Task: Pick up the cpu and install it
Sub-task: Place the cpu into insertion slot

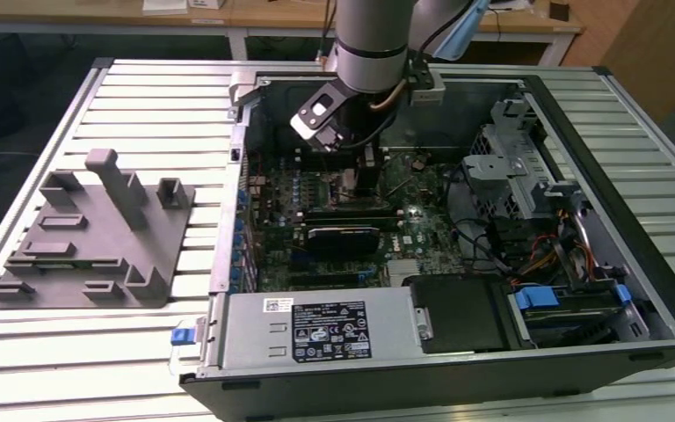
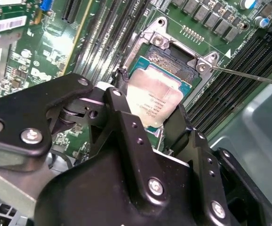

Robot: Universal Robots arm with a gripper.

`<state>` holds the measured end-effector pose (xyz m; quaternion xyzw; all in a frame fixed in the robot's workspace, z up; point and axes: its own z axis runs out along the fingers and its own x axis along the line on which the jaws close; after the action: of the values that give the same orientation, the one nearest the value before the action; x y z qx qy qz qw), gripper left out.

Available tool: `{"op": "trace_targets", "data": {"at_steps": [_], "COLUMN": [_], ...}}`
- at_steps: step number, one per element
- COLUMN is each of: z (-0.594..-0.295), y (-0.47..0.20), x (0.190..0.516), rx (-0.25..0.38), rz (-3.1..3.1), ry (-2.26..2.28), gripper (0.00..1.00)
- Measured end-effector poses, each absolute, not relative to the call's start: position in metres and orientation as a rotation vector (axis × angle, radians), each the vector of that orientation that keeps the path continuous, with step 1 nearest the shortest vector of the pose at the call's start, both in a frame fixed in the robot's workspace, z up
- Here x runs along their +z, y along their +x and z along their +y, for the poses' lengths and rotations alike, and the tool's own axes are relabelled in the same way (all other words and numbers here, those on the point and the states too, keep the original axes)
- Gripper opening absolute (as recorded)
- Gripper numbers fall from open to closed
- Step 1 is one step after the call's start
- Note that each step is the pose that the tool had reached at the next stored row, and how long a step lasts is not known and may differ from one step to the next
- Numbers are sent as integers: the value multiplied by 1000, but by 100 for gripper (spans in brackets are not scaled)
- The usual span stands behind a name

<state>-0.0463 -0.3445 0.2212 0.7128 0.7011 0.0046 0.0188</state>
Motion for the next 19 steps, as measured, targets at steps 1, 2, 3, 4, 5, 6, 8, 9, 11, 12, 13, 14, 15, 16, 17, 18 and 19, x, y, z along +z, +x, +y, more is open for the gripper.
{"op": "trace_targets", "data": {"at_steps": [1,2,3,4,5,6,8,9,11,12,13,14,15,16,17,18,19], "z": [-344,-342,-341,-340,-339,-339,-339,-339,-339,-339,-339,-339,-339,-339,-339,-339,-339], "y": [-46,-46,-46,-46,-46,-46,-46,-46,-46,-46,-46,-46,-46,-46,-46,-46,-46], "x": [220,219,218,218,217,216,213,212,211,211,211,211,211,210,210,209,209], "rx": [14,14,14,14,15,15,14,15,14,14,14,14,15,15,15,15,15], "rz": [2177,2177,2178,2180,2181,2183,2183,2183,2183,2183,2183,2183,2183,2183,2183,2183,2183], "ry": [2213,2212,2211,2210,2208,2207,2207,2207,2207,2207,2207,2207,2207,2207,2207,2207,2207], "gripper": [55,55,55,55,55,55,55,55,55,55,55,55,55,55,55,55,55]}}
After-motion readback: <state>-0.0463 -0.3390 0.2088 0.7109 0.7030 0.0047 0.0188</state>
